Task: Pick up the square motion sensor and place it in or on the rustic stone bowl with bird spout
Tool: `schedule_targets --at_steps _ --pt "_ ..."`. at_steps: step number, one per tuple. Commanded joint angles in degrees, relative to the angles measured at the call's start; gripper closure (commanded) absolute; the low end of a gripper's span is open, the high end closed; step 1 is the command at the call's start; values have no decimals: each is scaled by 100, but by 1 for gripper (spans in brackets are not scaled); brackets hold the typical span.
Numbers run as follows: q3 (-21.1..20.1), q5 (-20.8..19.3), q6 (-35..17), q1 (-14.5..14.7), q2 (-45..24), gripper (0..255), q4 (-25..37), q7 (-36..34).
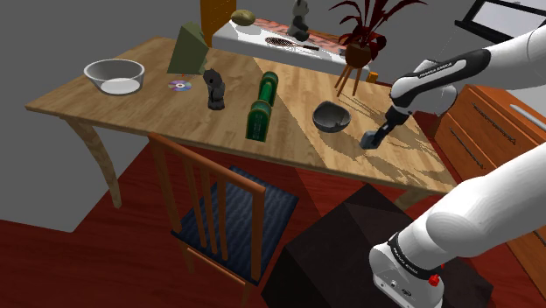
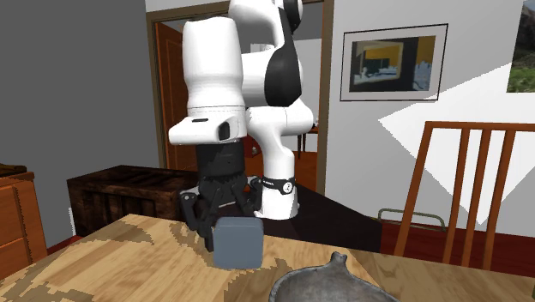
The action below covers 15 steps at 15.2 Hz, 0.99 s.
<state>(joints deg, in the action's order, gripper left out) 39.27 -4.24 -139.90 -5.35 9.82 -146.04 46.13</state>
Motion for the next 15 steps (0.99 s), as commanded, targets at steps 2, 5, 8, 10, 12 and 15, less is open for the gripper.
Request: schedule_targets --at_steps 2,5,8,10,12,15 --pt "-70 -178 288 -66 231 255 90 -140" --pt "-145 -303 560 -119 432 255 185 -249" --pt "-220 -398 829 -163 613 255 293 -338" --pt "-268 -447 1007 -187 723 255 370 -388" --pt "-316 -487 1183 -208 826 255 453 -432" --pt "-384 -533 1444 -232 965 255 586 -488"
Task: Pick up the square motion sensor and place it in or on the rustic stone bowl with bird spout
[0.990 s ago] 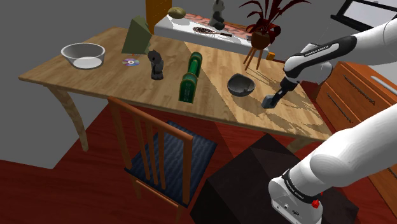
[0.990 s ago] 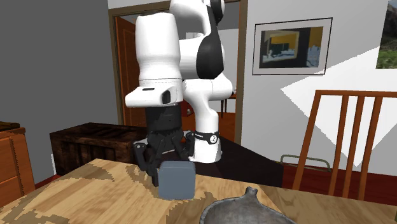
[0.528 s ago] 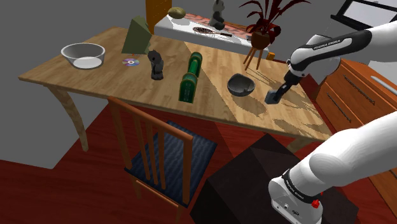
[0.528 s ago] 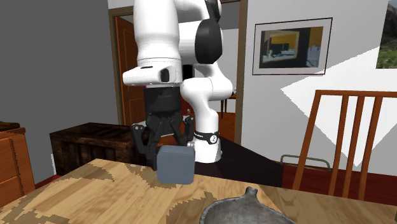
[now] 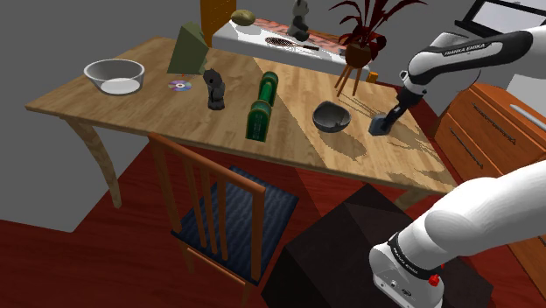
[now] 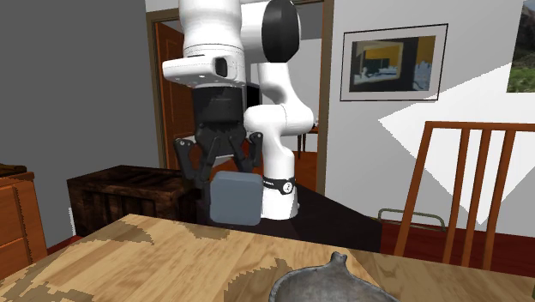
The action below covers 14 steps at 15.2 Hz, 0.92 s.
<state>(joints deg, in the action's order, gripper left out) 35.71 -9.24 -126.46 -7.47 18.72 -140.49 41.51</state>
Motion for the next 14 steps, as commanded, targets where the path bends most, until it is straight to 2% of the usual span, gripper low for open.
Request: schedule_targets --at_steps 1,12,14 --pt "-50 -45 186 -27 118 255 77 -42" --pt "-255 -99 1035 -62 451 255 612 -159" --pt "-302 102 985 122 115 255 868 -251"
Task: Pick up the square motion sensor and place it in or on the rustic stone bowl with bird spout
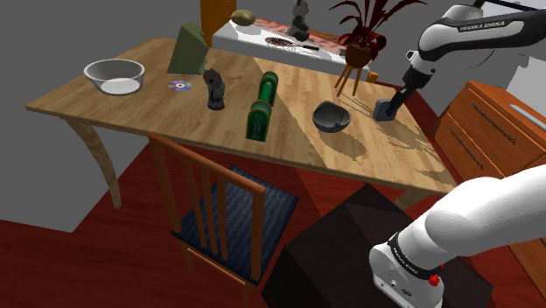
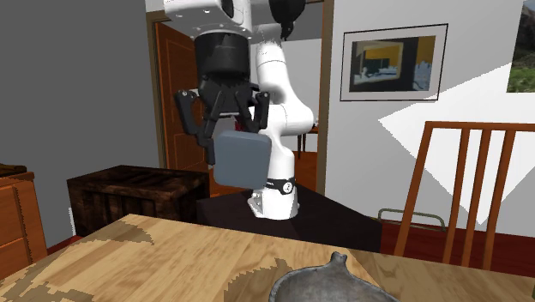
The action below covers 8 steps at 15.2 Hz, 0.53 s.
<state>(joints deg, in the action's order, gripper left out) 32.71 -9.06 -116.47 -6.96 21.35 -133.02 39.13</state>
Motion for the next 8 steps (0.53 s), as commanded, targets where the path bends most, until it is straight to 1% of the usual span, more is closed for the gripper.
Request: schedule_targets --at_steps 1,5,8 --pt "-24 186 -32 156 -320 255 258 -53" --pt "-104 608 -53 456 -1035 255 875 -171" --pt "-164 933 -8 625 -1596 255 1410 -228"
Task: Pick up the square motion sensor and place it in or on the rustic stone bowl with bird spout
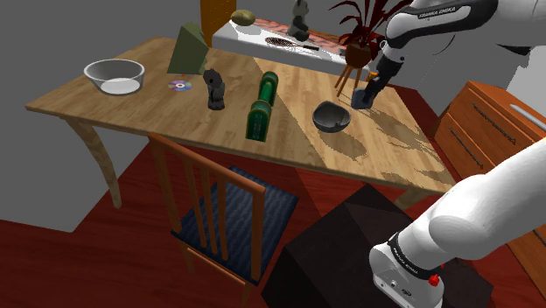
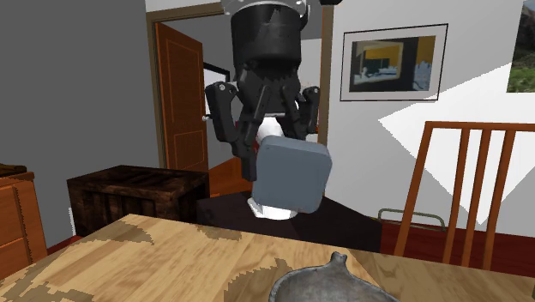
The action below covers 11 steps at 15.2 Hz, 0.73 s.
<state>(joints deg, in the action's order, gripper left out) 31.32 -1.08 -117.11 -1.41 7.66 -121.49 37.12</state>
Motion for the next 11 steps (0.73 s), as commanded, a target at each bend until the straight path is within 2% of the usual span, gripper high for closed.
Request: schedule_targets --at_steps 1,4,5,11 --pt "-47 243 82 114 -418 255 450 -42" --pt "-121 563 201 206 -1004 255 1075 -84" --pt "-162 735 292 237 -1339 255 1458 -110" --pt "-184 831 -138 214 -1472 255 1139 -29"
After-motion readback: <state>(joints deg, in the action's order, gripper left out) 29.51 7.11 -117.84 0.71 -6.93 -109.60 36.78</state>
